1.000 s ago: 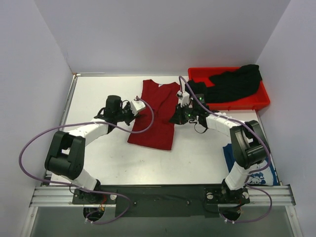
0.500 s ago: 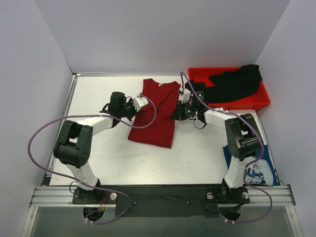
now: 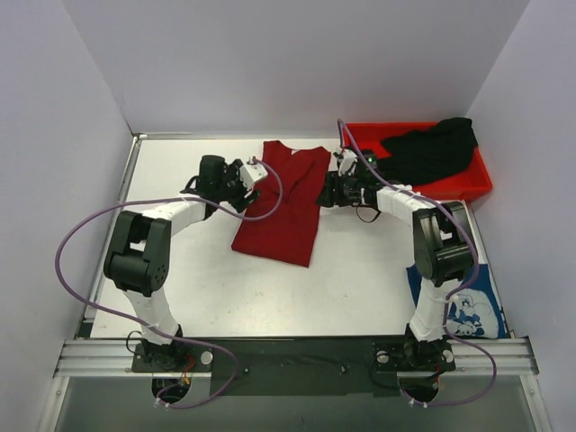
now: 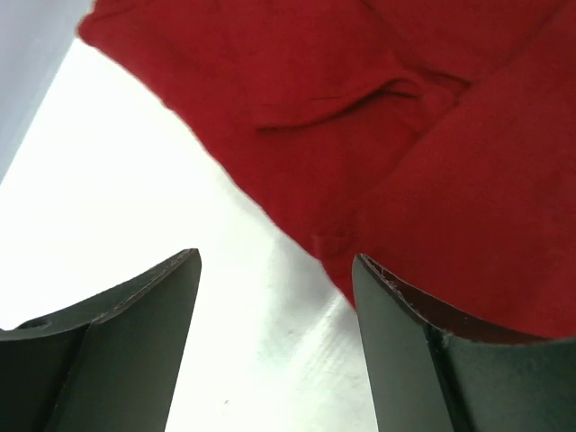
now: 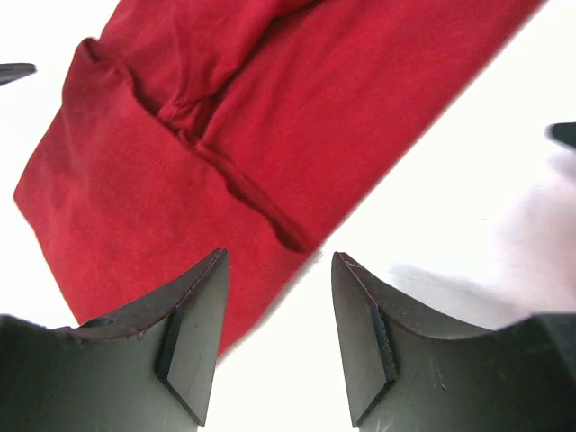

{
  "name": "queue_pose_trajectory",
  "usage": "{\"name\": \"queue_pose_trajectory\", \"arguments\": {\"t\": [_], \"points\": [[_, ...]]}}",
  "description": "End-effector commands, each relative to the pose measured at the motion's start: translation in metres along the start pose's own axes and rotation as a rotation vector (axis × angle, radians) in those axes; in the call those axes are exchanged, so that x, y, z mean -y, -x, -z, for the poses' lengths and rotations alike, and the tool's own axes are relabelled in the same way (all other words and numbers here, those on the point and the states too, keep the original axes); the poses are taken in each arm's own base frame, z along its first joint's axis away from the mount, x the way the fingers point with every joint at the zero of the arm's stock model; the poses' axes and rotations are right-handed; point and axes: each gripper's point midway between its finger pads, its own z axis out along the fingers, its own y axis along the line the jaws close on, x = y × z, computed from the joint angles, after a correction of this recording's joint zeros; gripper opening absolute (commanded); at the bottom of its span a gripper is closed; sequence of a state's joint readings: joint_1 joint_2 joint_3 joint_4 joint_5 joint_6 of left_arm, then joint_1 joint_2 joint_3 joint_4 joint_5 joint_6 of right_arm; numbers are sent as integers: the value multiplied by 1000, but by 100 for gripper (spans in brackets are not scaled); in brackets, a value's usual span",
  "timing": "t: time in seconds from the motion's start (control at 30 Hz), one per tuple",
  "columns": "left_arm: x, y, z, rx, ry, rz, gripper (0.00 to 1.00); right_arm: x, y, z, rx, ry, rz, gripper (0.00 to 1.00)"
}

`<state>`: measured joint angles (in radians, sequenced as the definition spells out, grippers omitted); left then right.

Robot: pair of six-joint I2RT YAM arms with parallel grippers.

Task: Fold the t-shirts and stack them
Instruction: Fold the folded rectangular tshirt in 1/3 of the way

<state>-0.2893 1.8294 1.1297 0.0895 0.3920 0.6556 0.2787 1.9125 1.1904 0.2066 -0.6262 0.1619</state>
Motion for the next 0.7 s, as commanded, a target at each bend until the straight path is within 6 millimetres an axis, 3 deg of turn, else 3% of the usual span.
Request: {"name": "queue_pose_trajectory", "arguments": {"t": [0.0,0.07,0.1,0.13,0.17,0.2,0.23,0.27,0.33,0.47,0.6,0.67], "points": [[-49,35,20,57,119,9,79,-5,35,28,46,-82,58,45],[-46,46,31,61,81,-53,77,-25,24,32,18,-37,142,45],[-22,40,36,46,-25,-70,76,-47,8,36,-6,43,236,46],[-10,48,47,74,-92,-171,75,-63,10,46,21,83,321,47],[33,37,57,87,-283,-188,73,-79,-24,43,-29,159,470,48],[69,30,77,131,-444,-290,72,-106,-33,51,-16,219,599,48],[85,22,89,142,-523,-358,71,-104,-66,52,-74,262,769,52],[111,7,107,159,-648,-455,71,-120,-83,56,-94,311,881,54],[130,-13,118,147,-749,-521,71,-115,-119,56,-212,332,1038,55],[136,-35,105,124,-728,-603,76,-102,-144,48,-341,277,1109,55],[127,-46,87,68,-619,-665,78,-97,-140,36,-362,181,1183,55],[132,-55,87,38,-630,-677,77,-92,-150,34,-413,172,1198,54]]}}
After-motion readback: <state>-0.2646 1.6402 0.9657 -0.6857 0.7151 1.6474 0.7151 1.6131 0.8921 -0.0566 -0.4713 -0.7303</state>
